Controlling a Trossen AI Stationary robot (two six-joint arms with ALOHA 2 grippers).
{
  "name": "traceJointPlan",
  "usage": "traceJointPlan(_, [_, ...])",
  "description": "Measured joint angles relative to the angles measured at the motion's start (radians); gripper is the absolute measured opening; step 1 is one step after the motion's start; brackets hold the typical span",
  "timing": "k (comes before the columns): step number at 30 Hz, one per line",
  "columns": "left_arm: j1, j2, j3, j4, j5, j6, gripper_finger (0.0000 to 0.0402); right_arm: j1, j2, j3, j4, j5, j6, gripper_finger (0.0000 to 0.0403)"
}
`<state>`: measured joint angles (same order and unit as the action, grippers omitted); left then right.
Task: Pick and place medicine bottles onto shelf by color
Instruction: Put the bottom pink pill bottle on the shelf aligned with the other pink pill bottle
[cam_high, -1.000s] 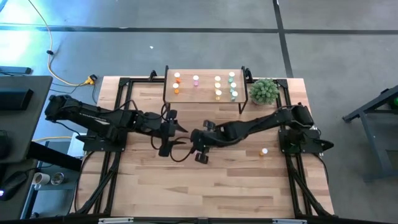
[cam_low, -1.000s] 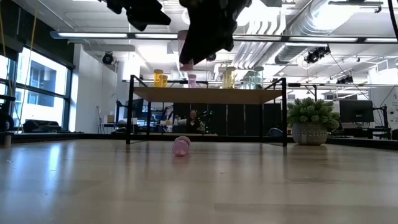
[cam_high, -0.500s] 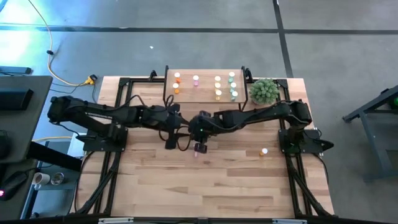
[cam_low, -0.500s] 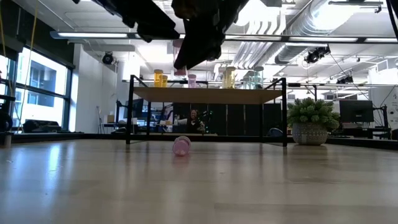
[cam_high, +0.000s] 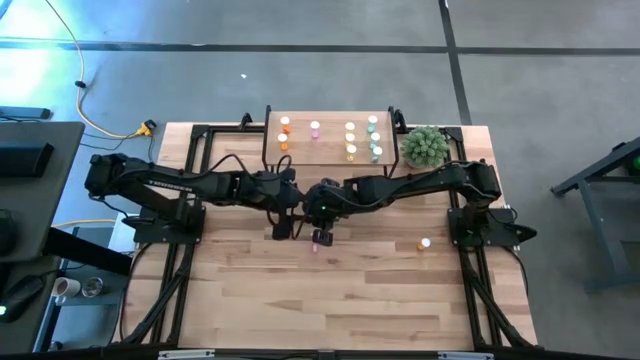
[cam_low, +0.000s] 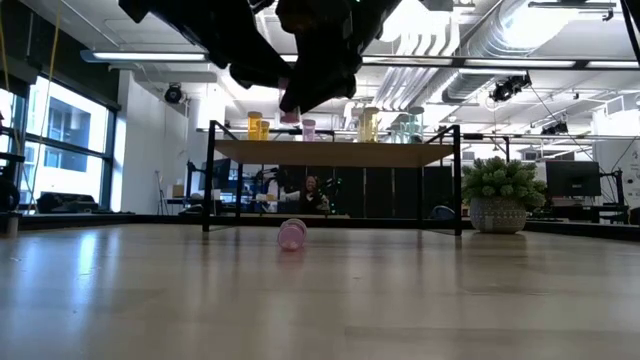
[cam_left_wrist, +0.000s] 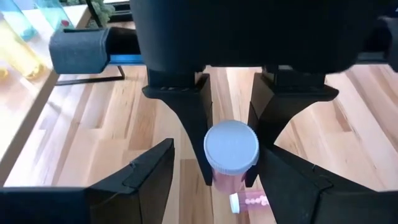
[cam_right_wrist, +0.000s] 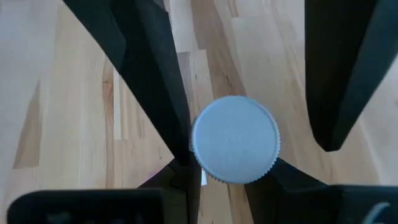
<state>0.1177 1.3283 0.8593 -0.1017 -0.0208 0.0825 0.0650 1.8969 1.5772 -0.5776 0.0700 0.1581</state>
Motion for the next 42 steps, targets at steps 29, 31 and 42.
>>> traceJointPlan(29, [-0.015, 0.003, 0.0, 0.001, 0.017, 0.007, 0.0118, 0.0, 0.0, 0.0, -0.001, 0.0, 0.025, 0.0083])
traceJointPlan(31, [-0.015, 0.003, 0.0, 0.001, 0.017, 0.007, 0.0114, 0.0, 0.0, 0.0, -0.001, 0.0, 0.025, 0.0083])
traceJointPlan(42, [-0.015, 0.003, 0.0, 0.001, 0.018, 0.002, 0.0114, 0.0, 0.0, 0.0, 0.0, 0.0, 0.025, 0.0085])
